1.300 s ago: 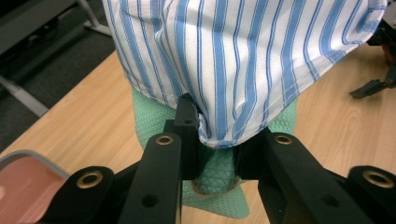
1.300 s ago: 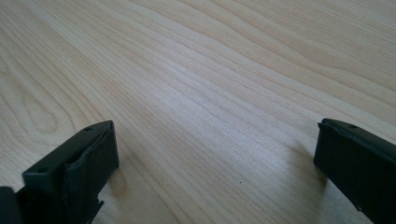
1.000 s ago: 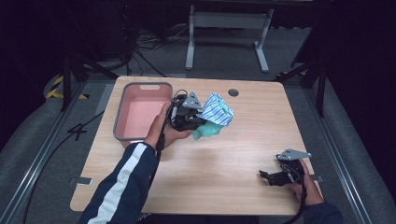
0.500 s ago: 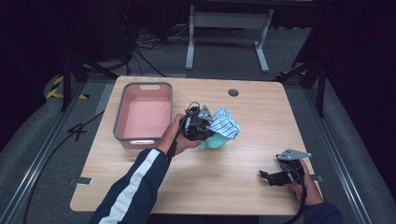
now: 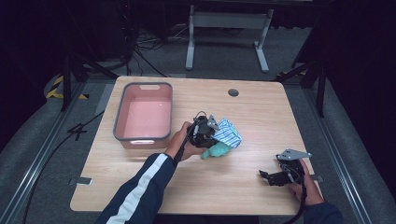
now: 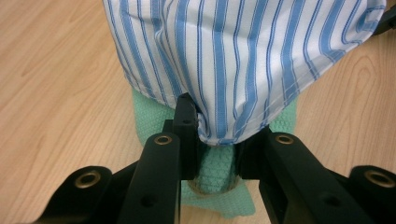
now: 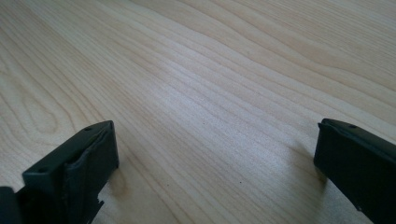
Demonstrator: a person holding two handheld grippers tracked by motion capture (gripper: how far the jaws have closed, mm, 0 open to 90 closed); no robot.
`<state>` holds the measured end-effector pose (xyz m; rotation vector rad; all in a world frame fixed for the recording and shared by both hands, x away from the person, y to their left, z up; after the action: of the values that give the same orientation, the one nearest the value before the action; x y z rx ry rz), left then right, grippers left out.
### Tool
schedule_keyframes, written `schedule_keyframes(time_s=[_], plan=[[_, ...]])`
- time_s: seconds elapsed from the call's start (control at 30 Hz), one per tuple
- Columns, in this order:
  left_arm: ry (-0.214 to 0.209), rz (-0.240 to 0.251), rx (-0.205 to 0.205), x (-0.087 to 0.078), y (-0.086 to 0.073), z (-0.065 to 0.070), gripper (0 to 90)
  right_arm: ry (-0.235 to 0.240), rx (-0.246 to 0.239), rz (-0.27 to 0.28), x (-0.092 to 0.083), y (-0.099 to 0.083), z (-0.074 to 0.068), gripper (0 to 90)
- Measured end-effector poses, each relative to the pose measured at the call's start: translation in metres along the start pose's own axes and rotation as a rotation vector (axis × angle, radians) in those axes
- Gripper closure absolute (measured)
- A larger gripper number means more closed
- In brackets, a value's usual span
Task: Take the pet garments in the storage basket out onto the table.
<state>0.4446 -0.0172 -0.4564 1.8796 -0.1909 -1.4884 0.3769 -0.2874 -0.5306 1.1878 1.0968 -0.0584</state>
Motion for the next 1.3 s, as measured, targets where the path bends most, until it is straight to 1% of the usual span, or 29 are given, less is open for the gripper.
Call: schedule_keyframes(time_s=[0.03, 0.07, 0.13, 0.17, 0.2, 0.27, 0.33, 0.43, 0.47, 0.5, 0.57, 0.6, 0.63, 0.67, 0.77, 0.83, 0.87, 0.97, 1.0, 1.13, 1.3], plan=[[-0.004, -0.006, 0.010, 0.001, 0.000, 0.000, 74.5, 0.000, 0.000, 0.000, 0.000, 0.000, 0.000, 0.0], [-0.003, -0.010, 0.010, 0.003, -0.001, 0.001, 74.3, 0.000, 0.000, 0.000, 0.000, 0.000, 0.000, 0.0], [0.000, -0.034, 0.027, 0.008, -0.003, 0.003, 74.0, 0.000, 0.000, 0.000, 0.000, 0.000, 0.000, 0.0], [0.001, -0.035, 0.023, 0.010, -0.004, 0.004, 73.7, 0.000, 0.000, 0.000, 0.000, 0.000, 0.000, 0.0], [0.000, -0.047, 0.023, 0.011, -0.005, 0.005, 73.3, 0.000, 0.000, 0.000, 0.000, 0.000, 0.000, 0.0], [-0.005, -0.054, 0.030, 0.014, -0.006, 0.005, 72.0, 0.000, 0.000, 0.000, 0.000, 0.000, 0.000, 0.0], [-0.006, -0.073, 0.027, 0.018, -0.010, 0.007, 71.0, 0.000, 0.000, 0.000, 0.000, 0.000, 0.000, 0.0], [-0.007, -0.075, 0.027, 0.020, -0.010, 0.007, 67.6, 0.000, 0.000, 0.000, 0.000, 0.000, 0.000, 0.0], [-0.007, -0.075, 0.027, 0.020, -0.010, 0.007, 65.0, 0.000, 0.000, 0.000, 0.000, 0.000, 0.000, 0.0], [-0.003, -0.076, 0.028, 0.020, -0.010, 0.007, 65.0, 0.000, 0.000, 0.000, 0.000, 0.000, 0.000, 0.0], [-0.004, -0.072, 0.023, 0.018, -0.010, 0.007, 60.6, 0.000, 0.000, 0.000, 0.000, 0.000, 0.000, 0.0], [-0.003, -0.070, 0.024, 0.018, -0.010, 0.007, 56.5, 0.000, 0.000, 0.000, 0.000, 0.000, 0.000, 0.0], [0.000, -0.076, 0.025, 0.017, -0.010, 0.007, 56.5, 0.000, 0.000, 0.000, 0.000, 0.000, 0.000, 0.0], [0.001, -0.067, 0.025, 0.016, -0.009, 0.007, 55.7, 0.000, 0.000, 0.000, 0.000, 0.000, 0.000, 0.0], [0.006, -0.067, 0.033, 0.013, -0.008, 0.007, 53.3, 0.000, 0.000, 0.000, 0.000, 0.000, 0.000, 0.0], [0.013, -0.061, 0.035, 0.012, -0.007, 0.007, 49.0, 0.000, 0.000, 0.000, 0.000, 0.000, 0.000, 0.0], [0.028, -0.058, 0.034, 0.009, -0.006, 0.007, 45.8, 0.000, 0.000, 0.000, 0.000, 0.000, 0.000, 0.0], [0.030, -0.048, 0.039, 0.005, -0.004, 0.008, 43.3, 0.000, 0.000, 0.000, 0.000, 0.000, 0.000, 0.0], [0.041, -0.044, 0.046, 0.002, -0.003, 0.008, 43.3, 0.000, 0.000, 0.000, 0.000, 0.000, 0.000, 0.0], [0.061, -0.034, 0.052, -0.007, -0.001, 0.008, 39.6, 0.000, 0.000, 0.000, 0.000, 0.000, 0.000, 0.0], [0.062, -0.020, 0.036, -0.016, -0.001, 0.005, 36.5, 0.000, 0.000, 0.000, 0.000, 0.000, 0.000, 0.0]])
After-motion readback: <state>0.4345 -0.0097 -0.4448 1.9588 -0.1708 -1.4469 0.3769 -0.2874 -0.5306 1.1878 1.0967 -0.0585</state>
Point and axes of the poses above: each handheld gripper's, and its own axes: x roughly forward along the jaws, y roughly out of its top, z roughly to its right, the point moved 6 cm from there along x, roughly forward along the jaws, and after that the axes turned 3 degrees about y, right-handed, at the moved point
